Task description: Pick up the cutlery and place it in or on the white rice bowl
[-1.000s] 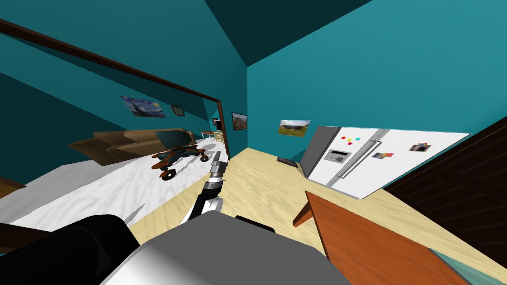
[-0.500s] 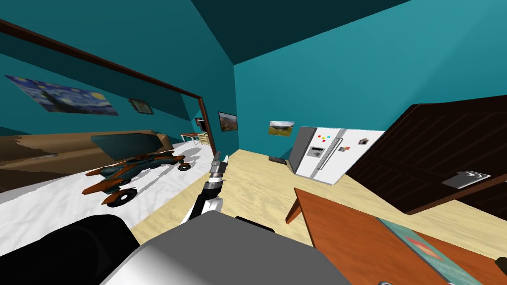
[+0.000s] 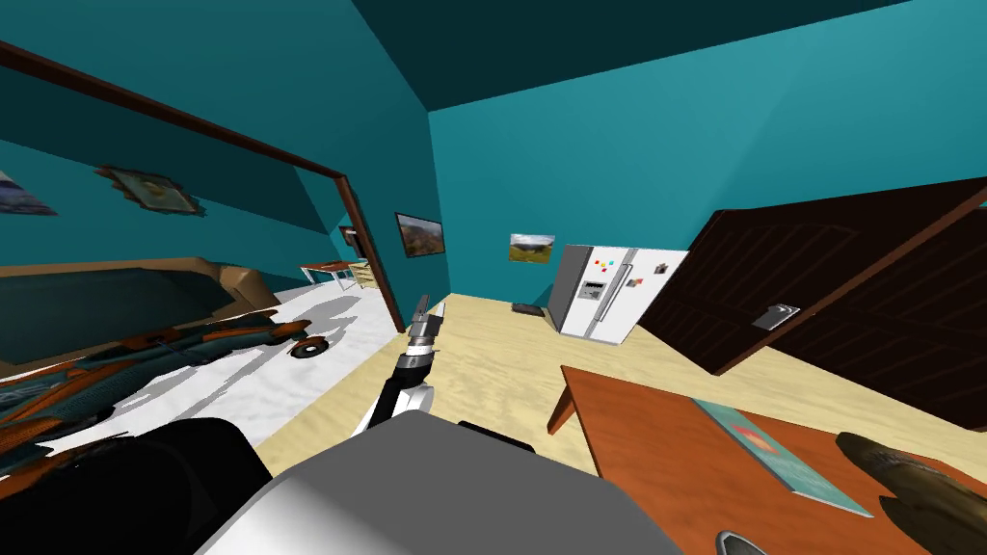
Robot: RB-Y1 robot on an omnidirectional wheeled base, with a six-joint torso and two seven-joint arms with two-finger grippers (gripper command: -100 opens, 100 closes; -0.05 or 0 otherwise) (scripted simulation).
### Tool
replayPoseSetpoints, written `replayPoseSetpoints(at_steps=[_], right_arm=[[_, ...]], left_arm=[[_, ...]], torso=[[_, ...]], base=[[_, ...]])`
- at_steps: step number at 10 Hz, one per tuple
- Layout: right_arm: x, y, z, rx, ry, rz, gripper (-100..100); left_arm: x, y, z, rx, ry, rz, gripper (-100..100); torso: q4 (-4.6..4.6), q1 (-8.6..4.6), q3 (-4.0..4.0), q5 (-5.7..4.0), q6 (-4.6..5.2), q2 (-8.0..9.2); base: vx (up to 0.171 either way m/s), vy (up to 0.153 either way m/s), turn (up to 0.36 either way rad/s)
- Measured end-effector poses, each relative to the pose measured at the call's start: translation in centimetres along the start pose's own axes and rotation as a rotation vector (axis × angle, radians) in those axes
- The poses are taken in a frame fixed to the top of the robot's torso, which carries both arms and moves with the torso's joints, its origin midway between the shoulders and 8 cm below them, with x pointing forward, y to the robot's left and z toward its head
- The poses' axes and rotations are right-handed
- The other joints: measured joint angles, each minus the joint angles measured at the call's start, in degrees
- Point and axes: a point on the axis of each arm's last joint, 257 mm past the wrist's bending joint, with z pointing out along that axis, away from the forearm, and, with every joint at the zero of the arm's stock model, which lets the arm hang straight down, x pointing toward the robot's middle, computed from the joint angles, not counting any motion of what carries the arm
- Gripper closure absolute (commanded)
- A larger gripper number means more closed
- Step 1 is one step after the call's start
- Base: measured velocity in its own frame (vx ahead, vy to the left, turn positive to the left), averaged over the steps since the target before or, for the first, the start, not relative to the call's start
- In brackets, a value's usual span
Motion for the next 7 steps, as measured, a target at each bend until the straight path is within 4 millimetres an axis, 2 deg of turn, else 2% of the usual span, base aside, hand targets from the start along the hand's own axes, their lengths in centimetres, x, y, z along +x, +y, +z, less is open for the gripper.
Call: replayPoseSetpoints(at_steps=[3, 7], right_arm=[[-0.22, 0.37, -0.43, -0.013, -0.004, -0.082, 100], [-0.32, 0.98, -0.95, -0.03, -0.008, -0.187, 100]], left_arm=[[-0.01, 0.0, -0.01, 0.0, 0.0, 0.0, 0], [-0.01, 0.0, -0.01, 0.0, 0.0, 0.0, 0]], torso=[[-0.03, -0.07, -0.06, 0.0, 0.07, -0.11], [-0.04, 0.0, -0.09, 0.01, 0.03, -0.14]], base=[[0.156, -0.018, -0.248], [0.159, 0.009, -0.268]])
